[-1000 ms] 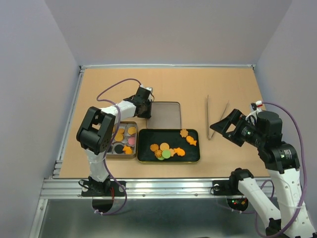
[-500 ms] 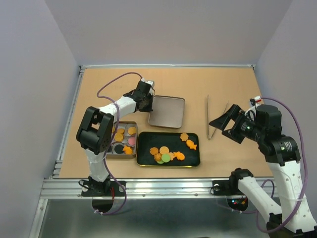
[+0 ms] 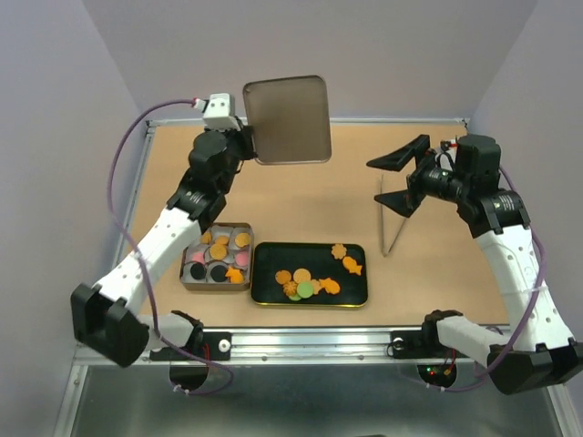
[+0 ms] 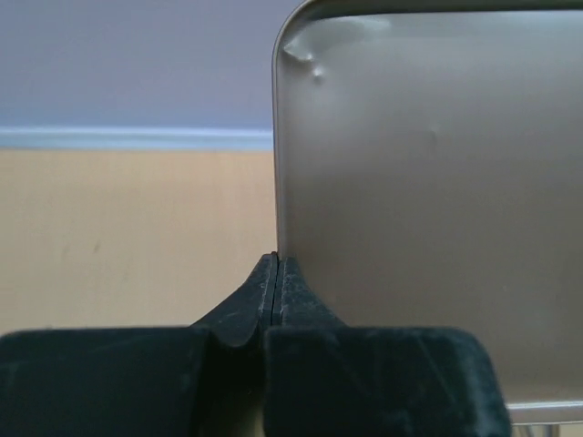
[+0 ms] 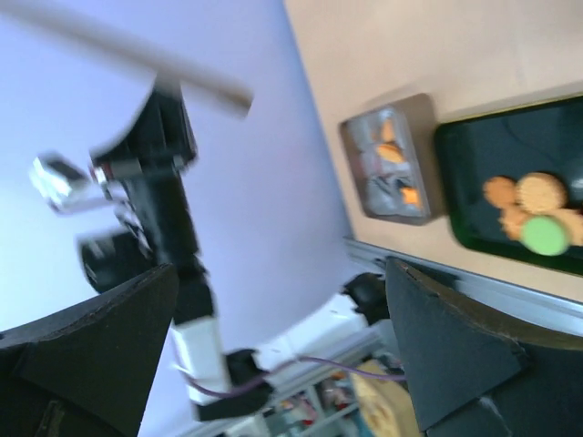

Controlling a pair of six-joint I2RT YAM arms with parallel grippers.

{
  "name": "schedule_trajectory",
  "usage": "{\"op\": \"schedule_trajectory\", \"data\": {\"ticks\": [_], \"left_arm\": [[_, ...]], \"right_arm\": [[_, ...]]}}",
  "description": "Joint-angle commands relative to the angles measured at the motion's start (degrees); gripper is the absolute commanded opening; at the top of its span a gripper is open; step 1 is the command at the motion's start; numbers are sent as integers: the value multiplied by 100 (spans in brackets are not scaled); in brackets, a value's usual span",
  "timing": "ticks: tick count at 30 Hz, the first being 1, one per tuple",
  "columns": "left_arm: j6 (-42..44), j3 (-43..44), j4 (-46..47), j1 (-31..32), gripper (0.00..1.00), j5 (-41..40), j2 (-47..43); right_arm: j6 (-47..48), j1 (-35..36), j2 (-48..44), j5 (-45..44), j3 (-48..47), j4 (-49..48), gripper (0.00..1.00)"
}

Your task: Pack the cookies

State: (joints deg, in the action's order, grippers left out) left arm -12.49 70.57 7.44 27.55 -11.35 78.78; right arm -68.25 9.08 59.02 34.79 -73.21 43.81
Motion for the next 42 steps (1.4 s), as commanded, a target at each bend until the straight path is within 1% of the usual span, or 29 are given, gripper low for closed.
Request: {"op": "schedule_trajectory", "data": {"ticks": [1,2,3,4,5,6,9,12,15,26,33,35,36,40,42], "left_arm": [[553,-832,2119,223,0,-674,-1074],[1007,-990,2634,311,0,-840,-1232],[1194,-1340,2909,399,0,-929,-1495],[1579,-1526,3408,548,0,-1043,-1628],[1705,-1667,3561,602,0,-1096,-1742],[1819,-1825,3649,655,0,-1193,-1891],[2135,-1906,3685,830,0,-1439,-2059],[2391,-1906,3756,962,0,-1615,-2113],[2742,-1827,3852,1138,0,-1870,-2060],[3815,-1757,4520,1718,0,-2231,-1849],[4123,-1774,4828,1912,0,-2415,-1963],[4202,-1774,4854,1929,0,-2450,-2033],[4272,-1774,4854,1930,0,-2477,-2060],[4360,-1827,4863,1947,0,-2573,-2165],[4378,-1862,4863,1956,0,-2547,-2218]], "right_arm": [[-1531,-3,214,616,-476,-1459,100],[-1821,6,319,861,-397,-1803,100],[-2433,15,338,915,-291,-2145,100],[-2726,6,355,899,-134,-2810,100],[-3007,15,364,872,-71,-3086,100],[-3532,15,390,863,-36,-3550,100],[-4150,76,610,881,-167,-3801,100],[-4320,225,917,1012,-606,-3836,100],[-4468,479,1084,1083,-782,-3819,100],[-4592,1192,1251,907,-510,-3836,100],[-4697,1192,1366,811,-388,-4012,100],[-4898,1192,1261,610,-160,-4327,100],[-4987,1192,1226,530,-89,-4772,100],[-5409,1192,1155,406,114,-5381,100],[-5506,1192,1155,345,123,-5479,100]]}}
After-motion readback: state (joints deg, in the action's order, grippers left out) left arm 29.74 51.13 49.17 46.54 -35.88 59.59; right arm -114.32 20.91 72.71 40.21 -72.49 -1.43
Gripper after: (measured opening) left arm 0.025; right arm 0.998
